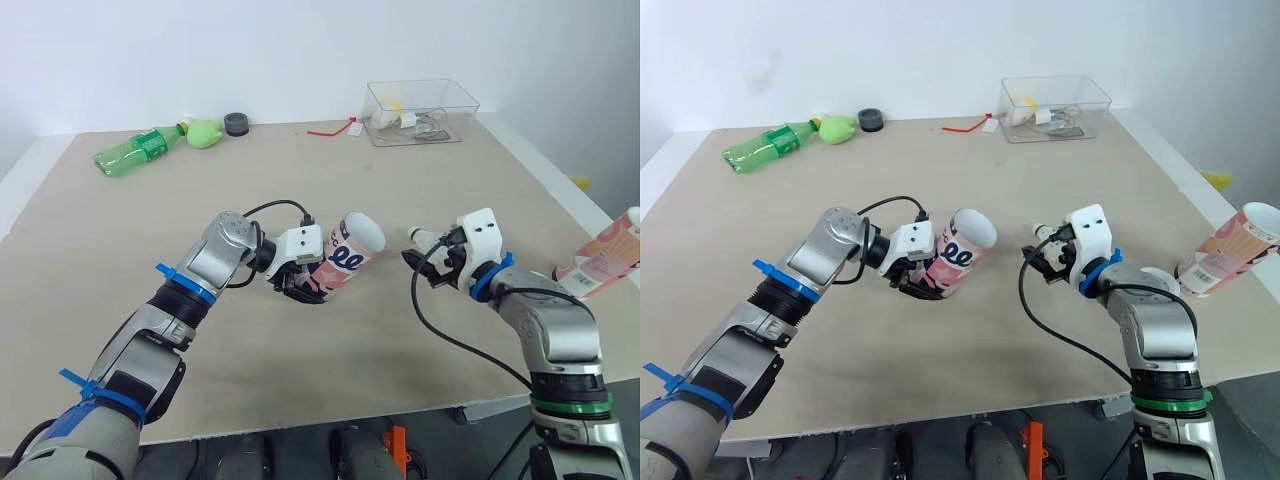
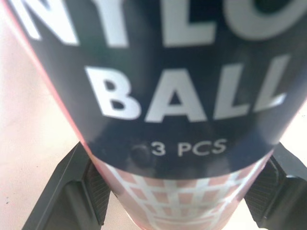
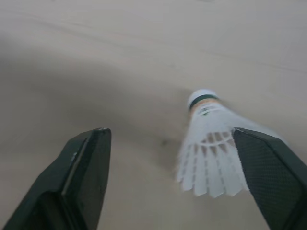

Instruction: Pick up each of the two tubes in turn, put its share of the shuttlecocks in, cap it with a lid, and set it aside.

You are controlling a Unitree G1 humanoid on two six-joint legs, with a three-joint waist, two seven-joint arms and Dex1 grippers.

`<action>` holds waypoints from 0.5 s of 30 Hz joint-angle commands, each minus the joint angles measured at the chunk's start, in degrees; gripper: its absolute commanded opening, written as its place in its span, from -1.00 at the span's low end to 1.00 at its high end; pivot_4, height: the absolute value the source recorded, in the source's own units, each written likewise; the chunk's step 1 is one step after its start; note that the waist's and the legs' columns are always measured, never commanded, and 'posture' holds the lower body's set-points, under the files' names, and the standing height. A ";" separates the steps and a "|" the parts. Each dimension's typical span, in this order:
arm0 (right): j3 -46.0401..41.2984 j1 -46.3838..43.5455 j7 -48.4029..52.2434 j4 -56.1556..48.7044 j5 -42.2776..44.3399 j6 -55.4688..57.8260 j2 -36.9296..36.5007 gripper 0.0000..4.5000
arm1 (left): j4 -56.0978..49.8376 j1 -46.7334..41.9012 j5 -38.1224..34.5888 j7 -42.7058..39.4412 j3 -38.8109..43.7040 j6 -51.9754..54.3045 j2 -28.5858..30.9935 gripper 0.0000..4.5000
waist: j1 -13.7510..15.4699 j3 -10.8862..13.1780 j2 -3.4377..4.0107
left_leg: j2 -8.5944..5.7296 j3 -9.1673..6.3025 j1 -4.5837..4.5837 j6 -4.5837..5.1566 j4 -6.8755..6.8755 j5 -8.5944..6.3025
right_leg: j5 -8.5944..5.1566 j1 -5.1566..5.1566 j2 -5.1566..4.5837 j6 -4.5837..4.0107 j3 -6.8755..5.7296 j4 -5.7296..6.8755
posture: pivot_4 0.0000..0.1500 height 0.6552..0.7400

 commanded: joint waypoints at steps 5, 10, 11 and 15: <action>-1.21 -2.40 -1.45 6.09 -0.36 -5.23 0.91 0.79 | -0.68 -0.24 -0.10 0.49 0.65 -0.64 0.31 0.34 | 0.01 0.00 0.00 | -0.02 0.00 -0.01 0.00 -0.01 0.00 | -0.01 0.00 -0.01 0.00 0.00 0.00 | 1.00 1.00; -0.85 -3.02 -1.90 9.33 -1.03 -8.45 1.25 0.00 | -1.02 -0.04 -0.07 0.63 0.57 -0.53 0.52 0.34 | 0.02 0.00 0.00 | -0.01 -0.01 -0.01 0.00 0.00 0.00 | 0.00 0.00 0.00 0.00 0.00 0.00 | 1.00 1.00; -0.89 -3.17 -1.95 9.77 -1.09 -8.97 1.34 -0.21 | -1.05 -0.02 -0.06 0.66 0.56 -0.53 0.57 0.34 | 0.01 0.00 0.00 | -0.01 -0.01 -0.01 0.00 0.00 0.00 | 0.00 0.00 0.00 0.01 0.01 0.00 | 1.00 1.00; -1.20 -5.06 -1.26 11.69 -0.49 -9.71 1.22 -0.98 | -1.06 0.01 -0.03 0.65 0.54 -0.57 0.75 0.34 | 0.00 0.00 0.00 | -0.01 -0.01 -0.01 0.00 0.00 0.00 | 0.01 0.00 0.00 0.02 0.01 0.00 | 1.00 1.00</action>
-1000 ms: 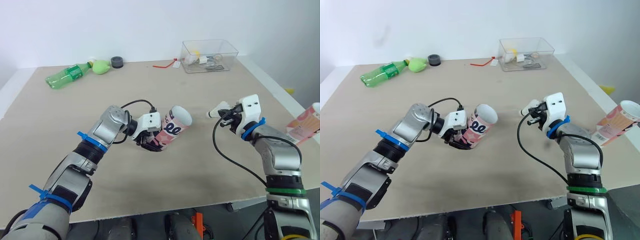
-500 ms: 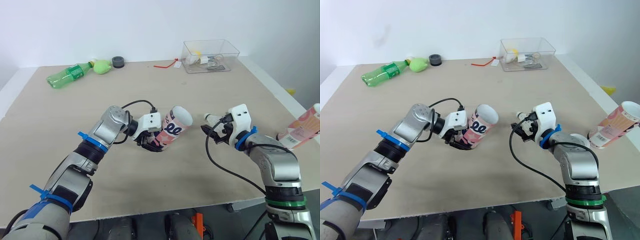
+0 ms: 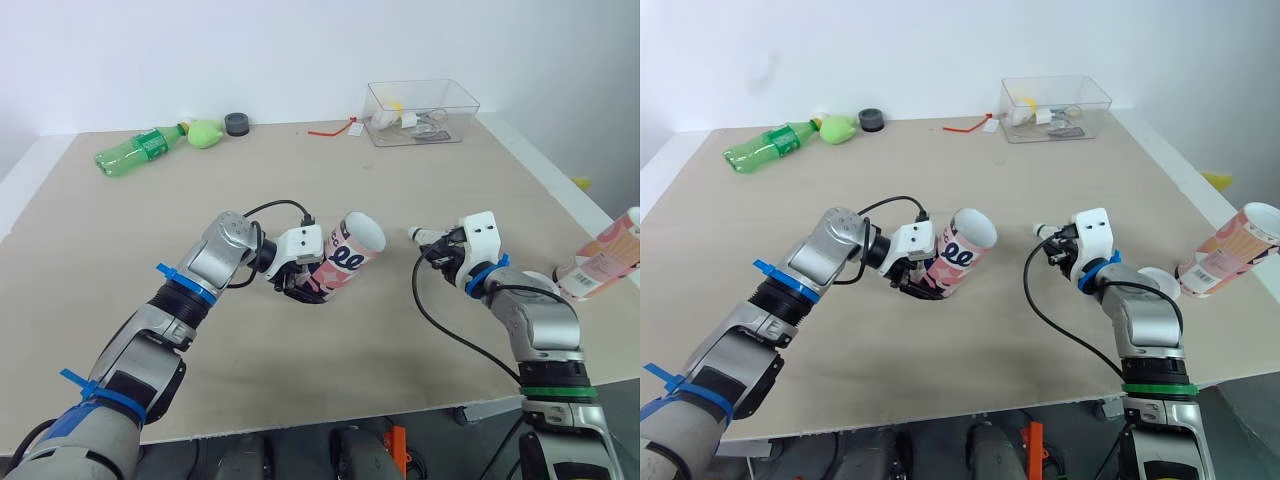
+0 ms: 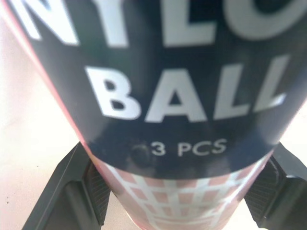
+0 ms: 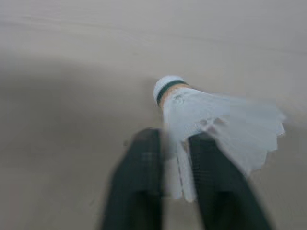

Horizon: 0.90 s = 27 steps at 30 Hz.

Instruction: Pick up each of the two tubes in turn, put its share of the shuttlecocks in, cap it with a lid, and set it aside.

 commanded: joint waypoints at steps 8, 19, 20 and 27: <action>-1.38 -4.18 3.35 0.47 2.59 -0.30 -1.19 -0.98 | -1.53 0.18 -0.13 0.12 0.50 -0.18 0.70 0.34 | 0.00 0.00 0.00 | 0.00 -0.01 -0.01 0.00 -0.01 0.00 | -0.01 0.00 0.00 -0.01 -0.01 0.00 | 1.00 1.00; -0.48 -10.01 35.62 -1.78 5.54 -23.14 -20.40 -0.98 | 1.82 -0.86 -0.35 -0.01 1.12 -1.56 0.72 0.34 | -0.08 0.01 -0.01 | -0.04 -0.01 0.03 0.02 -0.02 -0.01 | -0.02 0.02 0.04 0.03 0.02 -0.03 | 1.00 1.00; 0.24 -11.60 38.31 -2.20 5.60 -25.14 -21.65 -0.98 | 2.53 -1.37 -0.48 -0.10 1.34 -1.61 0.64 0.34 | -0.06 0.01 -0.01 | -0.02 -0.03 0.05 0.02 -0.02 -0.01 | -0.02 0.03 0.07 0.02 0.02 -0.03 | 1.00 1.00; 5.79 -17.13 50.30 -4.66 5.05 -33.34 -23.45 -0.98 | 4.51 -2.98 -0.88 -0.88 1.49 -2.55 0.21 0.34 | -0.05 0.02 -0.03 | 0.00 -0.06 0.06 0.05 0.00 0.01 | 0.01 0.03 0.08 -0.03 0.00 -0.02 | 1.00 1.00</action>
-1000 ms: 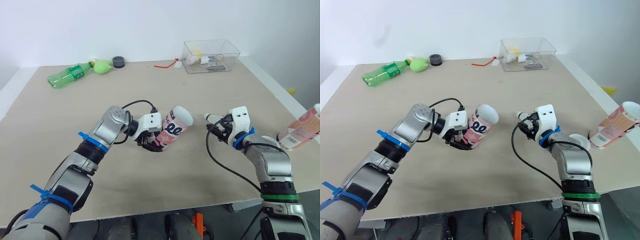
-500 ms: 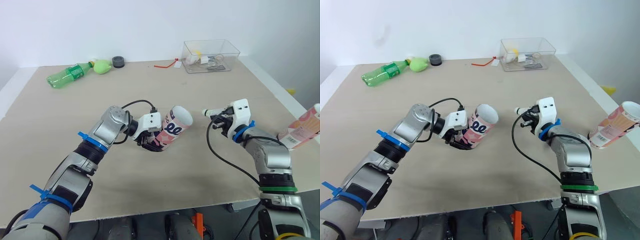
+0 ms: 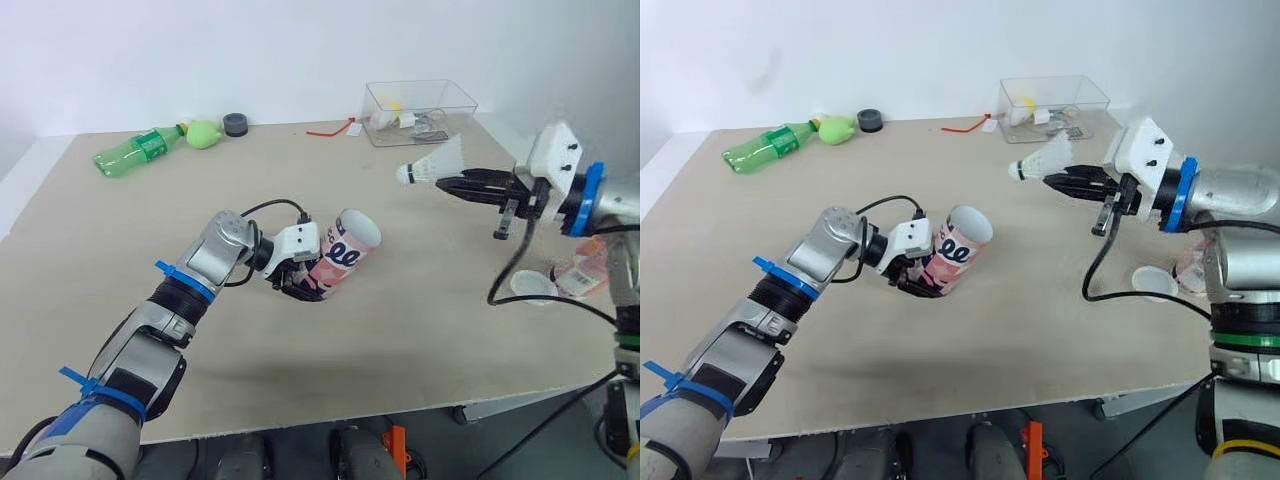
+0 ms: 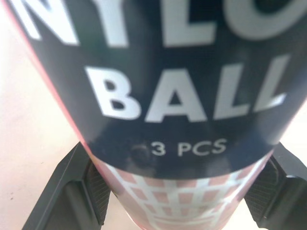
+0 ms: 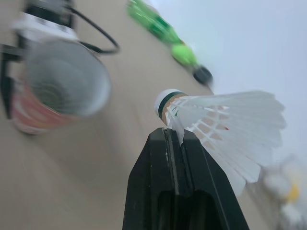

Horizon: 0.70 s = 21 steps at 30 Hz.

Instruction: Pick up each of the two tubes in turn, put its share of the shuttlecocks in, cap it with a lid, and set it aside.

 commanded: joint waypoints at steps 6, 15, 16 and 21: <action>5.39 -2.01 5.30 -5.19 -0.54 -5.03 1.31 -0.98 | -0.82 -1.59 -0.31 -0.32 1.18 -0.30 0.54 0.34 | 0.04 0.00 -0.01 | -0.01 0.01 -0.08 0.00 0.00 0.00 | -0.02 -0.03 -0.07 -0.01 -0.01 0.00 | 1.00 1.00; 8.51 -2.04 6.76 -6.08 -1.10 -7.85 4.02 -0.98 | -1.38 -1.45 -0.14 -0.14 1.06 0.10 0.68 0.34 | 0.06 0.01 -0.01 | 0.02 0.01 -0.07 0.00 0.00 0.00 | -0.02 -0.03 -0.05 -0.02 -0.04 0.00 | 1.00 1.00; 8.77 -2.10 6.80 -6.24 -1.07 -7.82 4.57 -0.98 | -1.33 -1.45 -0.13 -0.08 1.07 0.13 0.66 0.34 | 0.06 0.01 -0.01 | 0.01 0.00 -0.07 0.00 0.00 0.00 | -0.02 -0.04 -0.05 -0.02 -0.04 0.00 | 1.00 1.00; 10.69 -3.04 6.84 -4.14 -2.97 -9.87 7.22 -0.98 | -1.85 -0.94 -0.11 0.02 0.86 0.27 0.61 0.34 | 0.04 0.01 -0.01 | 0.01 0.02 -0.07 0.00 0.01 0.00 | -0.02 -0.03 -0.06 -0.03 -0.03 0.00 | 1.00 1.00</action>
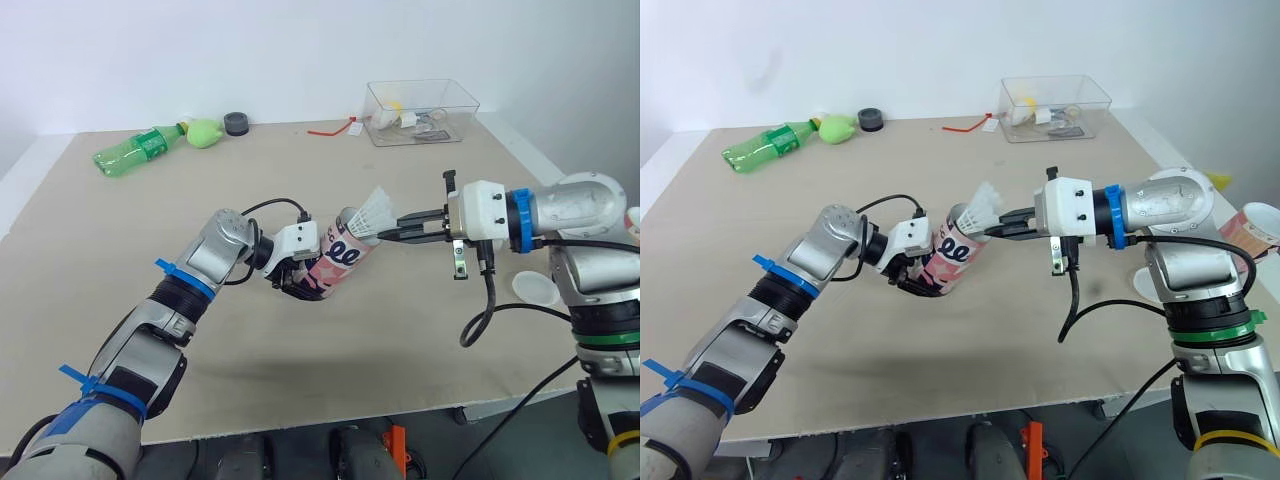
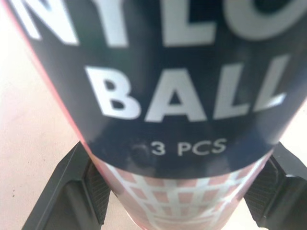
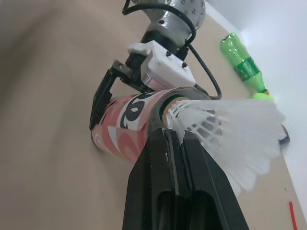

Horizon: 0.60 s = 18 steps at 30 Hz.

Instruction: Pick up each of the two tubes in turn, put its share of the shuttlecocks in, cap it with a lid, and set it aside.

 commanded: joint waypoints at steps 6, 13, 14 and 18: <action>2.35 -3.33 0.85 4.46 -2.71 -5.45 3.64 -0.98 | -1.67 -1.10 0.13 0.50 0.79 0.20 0.00 0.34 | 0.03 0.00 0.00 | 0.01 -0.01 0.01 0.00 0.01 0.00 | 0.00 0.01 0.01 0.00 -0.03 0.01 | 1.00 1.00; 1.56 -4.56 0.89 6.16 -1.95 -4.81 4.43 -0.98 | -2.69 -0.37 0.16 0.75 0.80 0.52 0.19 0.34 | 0.03 0.00 0.00 | -0.01 0.00 0.00 0.00 0.01 0.00 | 0.14 0.01 -0.01 -0.23 -0.01 0.01 | 1.00 1.00; 1.48 -4.64 0.84 6.33 -2.06 -4.90 4.36 -0.98 | -2.87 -0.25 0.13 0.82 0.85 0.63 0.27 0.34 | 0.03 0.00 0.00 | -0.01 0.00 0.00 0.00 0.01 0.00 | 0.13 0.00 -0.01 -0.22 -0.01 0.01 | 1.00 1.00; 1.31 -4.77 0.70 6.71 -2.24 -5.23 4.22 -0.98 | -3.72 0.23 -0.02 0.91 0.95 0.98 0.51 0.34 | 0.03 0.00 0.00 | 0.00 0.00 0.00 0.00 0.01 0.00 | 0.13 0.00 -0.01 -0.22 -0.02 0.01 | 1.00 1.00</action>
